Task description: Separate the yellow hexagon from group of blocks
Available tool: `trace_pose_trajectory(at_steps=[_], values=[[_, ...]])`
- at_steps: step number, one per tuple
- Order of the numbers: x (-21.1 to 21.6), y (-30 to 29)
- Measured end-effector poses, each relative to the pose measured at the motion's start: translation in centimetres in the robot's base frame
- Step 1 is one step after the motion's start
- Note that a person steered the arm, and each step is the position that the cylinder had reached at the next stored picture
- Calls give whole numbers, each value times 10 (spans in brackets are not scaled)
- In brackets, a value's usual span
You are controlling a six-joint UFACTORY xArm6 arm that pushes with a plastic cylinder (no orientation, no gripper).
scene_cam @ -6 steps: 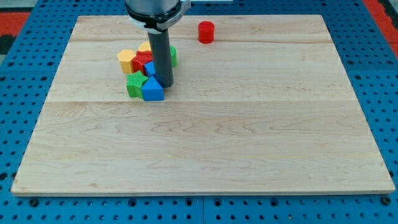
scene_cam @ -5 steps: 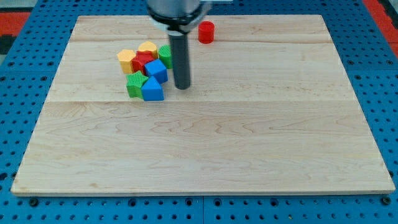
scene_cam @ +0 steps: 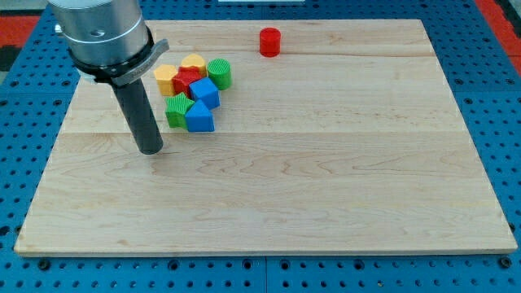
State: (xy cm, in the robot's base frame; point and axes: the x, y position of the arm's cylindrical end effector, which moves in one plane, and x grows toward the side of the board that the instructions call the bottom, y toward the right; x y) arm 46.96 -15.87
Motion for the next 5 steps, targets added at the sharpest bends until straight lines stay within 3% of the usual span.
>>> trace_pose_trajectory(at_steps=[3,4,5], values=[[-35,-8],[-40,-55],[-59,-55]])
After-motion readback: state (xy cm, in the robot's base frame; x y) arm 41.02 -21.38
